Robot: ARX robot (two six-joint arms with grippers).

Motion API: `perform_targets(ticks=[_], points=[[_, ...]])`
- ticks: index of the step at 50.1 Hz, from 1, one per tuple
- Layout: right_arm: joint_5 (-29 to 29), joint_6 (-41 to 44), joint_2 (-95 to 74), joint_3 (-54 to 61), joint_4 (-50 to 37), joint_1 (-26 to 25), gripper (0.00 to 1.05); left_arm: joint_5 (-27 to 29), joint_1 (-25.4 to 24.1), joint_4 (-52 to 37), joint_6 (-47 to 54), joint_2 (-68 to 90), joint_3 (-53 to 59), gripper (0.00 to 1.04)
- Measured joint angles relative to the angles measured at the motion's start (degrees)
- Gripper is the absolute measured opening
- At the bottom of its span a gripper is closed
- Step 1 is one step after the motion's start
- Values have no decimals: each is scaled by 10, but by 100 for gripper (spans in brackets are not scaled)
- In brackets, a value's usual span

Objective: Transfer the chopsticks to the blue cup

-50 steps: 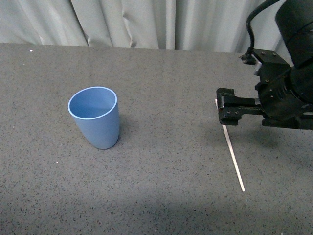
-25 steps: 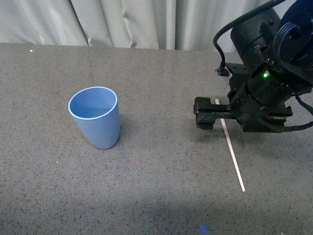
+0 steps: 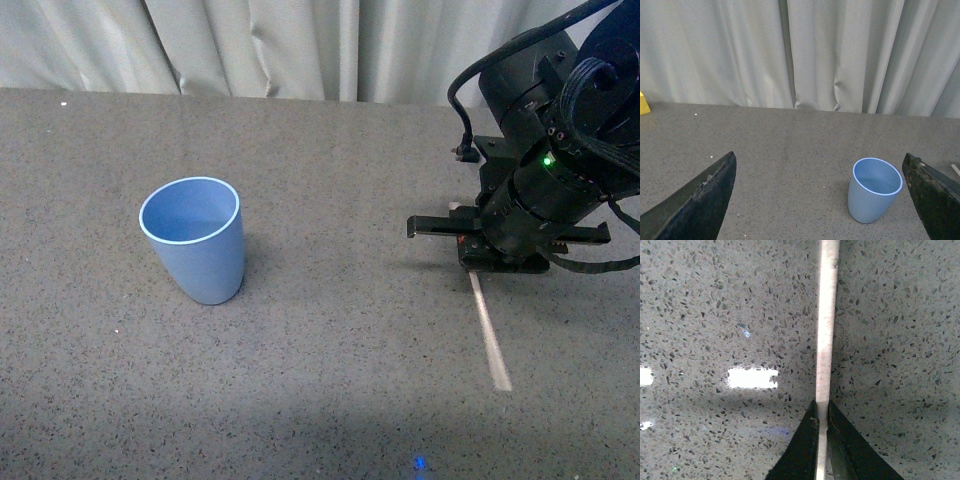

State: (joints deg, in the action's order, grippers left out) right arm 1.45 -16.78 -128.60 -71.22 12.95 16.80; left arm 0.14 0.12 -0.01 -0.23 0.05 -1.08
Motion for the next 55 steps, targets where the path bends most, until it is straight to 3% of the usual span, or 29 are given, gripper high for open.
perform_targets(ticks=[8, 21, 27, 38, 55], points=[[4, 3, 19, 32, -33, -2, 1, 0, 0, 0, 0, 0, 0, 98], [1, 21, 106, 113, -188, 11, 1, 0, 0, 0, 0, 0, 0, 98], [-20, 47, 165, 151, -337, 28, 1, 0, 0, 0, 0, 0, 0, 98], [-147, 49, 204, 193, -652, 97, 1, 0, 0, 0, 0, 0, 0, 98], [-203, 15, 129, 147, -703, 158, 1, 0, 0, 0, 0, 0, 0, 98]])
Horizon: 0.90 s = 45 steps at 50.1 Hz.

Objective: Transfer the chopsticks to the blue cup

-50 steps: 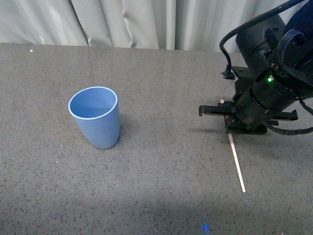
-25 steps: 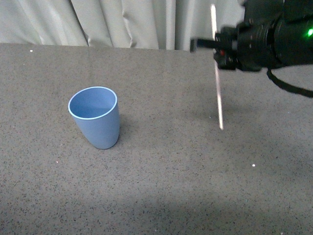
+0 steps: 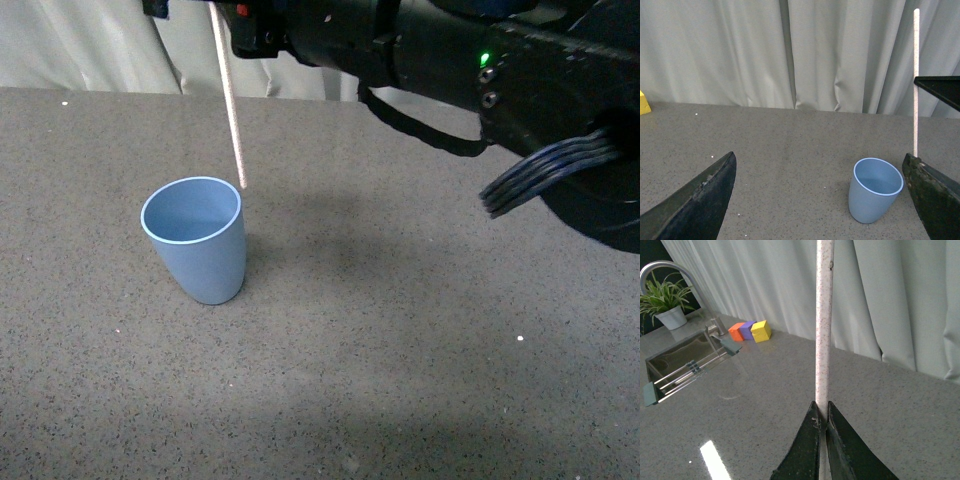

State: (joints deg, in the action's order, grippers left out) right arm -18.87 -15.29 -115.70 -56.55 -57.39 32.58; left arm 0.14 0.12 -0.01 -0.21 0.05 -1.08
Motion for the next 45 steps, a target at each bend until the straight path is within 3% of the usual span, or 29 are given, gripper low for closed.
perform_targets(ticks=[37, 40, 45], points=[[5, -16, -94, -57, -1, 21, 1, 0, 0, 0, 0, 0, 0, 98], [4, -15, -94, -57, -1, 21, 9, 0, 0, 0, 0, 0, 0, 98], [-2, -15, -93, -54, -4, 20, 30, 0, 0, 0, 0, 0, 0, 98]])
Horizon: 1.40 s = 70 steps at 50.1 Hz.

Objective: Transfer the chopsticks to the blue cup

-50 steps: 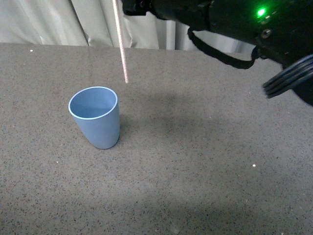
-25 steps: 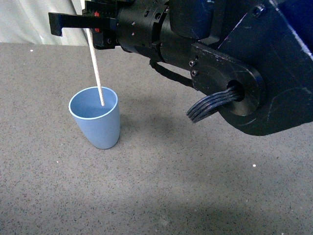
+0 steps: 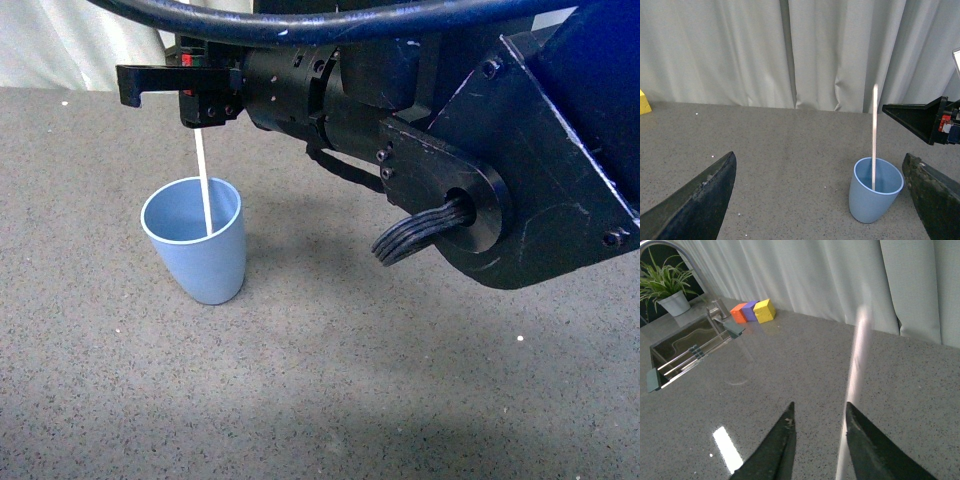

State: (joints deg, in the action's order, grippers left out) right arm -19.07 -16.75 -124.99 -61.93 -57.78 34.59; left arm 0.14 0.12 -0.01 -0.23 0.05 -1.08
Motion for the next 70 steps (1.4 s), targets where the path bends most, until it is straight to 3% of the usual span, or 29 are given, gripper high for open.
perform_targets(ticks=[10, 16, 38, 46, 50, 53, 58, 62, 64, 70], points=[[5, 0, 28, 47, -23, -7, 73, 0, 0, 0, 0, 0, 0, 98], [56, -2, 68, 97, -32, -24, 97, 0, 0, 0, 0, 0, 0, 98], [305, 88, 333, 351, 123, -196, 95, 0, 0, 0, 0, 0, 0, 98], [362, 112, 472, 441, 174, -240, 95, 0, 0, 0, 0, 0, 0, 98], [288, 142, 538, 520, 29, -276, 82, 0, 0, 0, 0, 0, 0, 98], [254, 154, 569, 545, -17, -283, 70, -1, 0, 0, 0, 0, 0, 98], [241, 162, 620, 569, 9, -295, 48, -1, 0, 0, 0, 0, 0, 98], [230, 163, 648, 579, 29, -304, 37, 0, 0, 0, 0, 0, 0, 98], [196, 165, 673, 585, 47, -324, 29, 0, 0, 0, 0, 0, 0, 98], [195, 165, 726, 596, 86, -344, 9, 0, 0, 0, 0, 0, 0, 98]])
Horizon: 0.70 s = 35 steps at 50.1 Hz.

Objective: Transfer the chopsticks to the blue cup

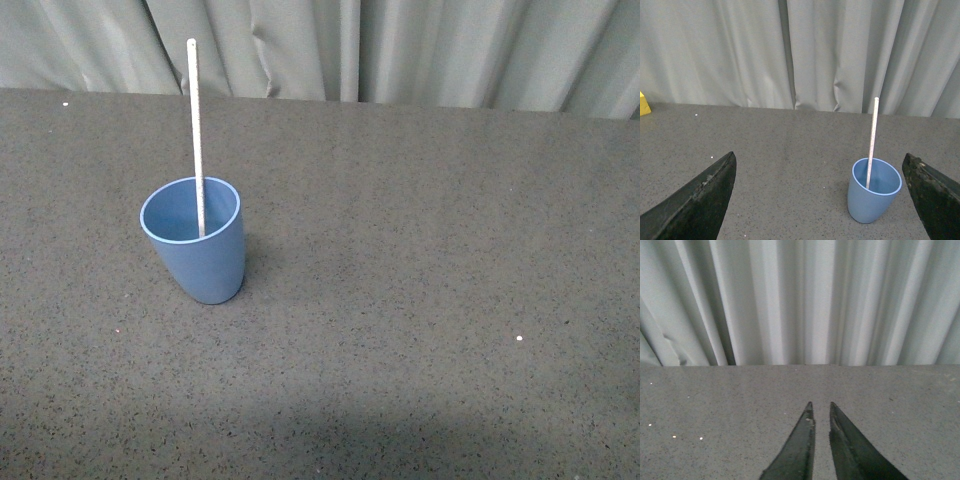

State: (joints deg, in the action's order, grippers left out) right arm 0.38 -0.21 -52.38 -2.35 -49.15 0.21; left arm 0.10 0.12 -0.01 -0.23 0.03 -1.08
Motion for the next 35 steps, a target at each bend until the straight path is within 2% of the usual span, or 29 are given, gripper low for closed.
perform_targets(ticks=[2, 21, 35], points=[[-1, 1, 24, 5, 19, -1, 0, -1, 0, 0, 0, 0, 0, 98], [-3, 1, 216, 21, 188, -1, 1, -1, 0, 0, 0, 0, 0, 98], [-4, 1, 290, 21, 258, -1, 1, -1, 0, 0, 0, 0, 0, 98]])
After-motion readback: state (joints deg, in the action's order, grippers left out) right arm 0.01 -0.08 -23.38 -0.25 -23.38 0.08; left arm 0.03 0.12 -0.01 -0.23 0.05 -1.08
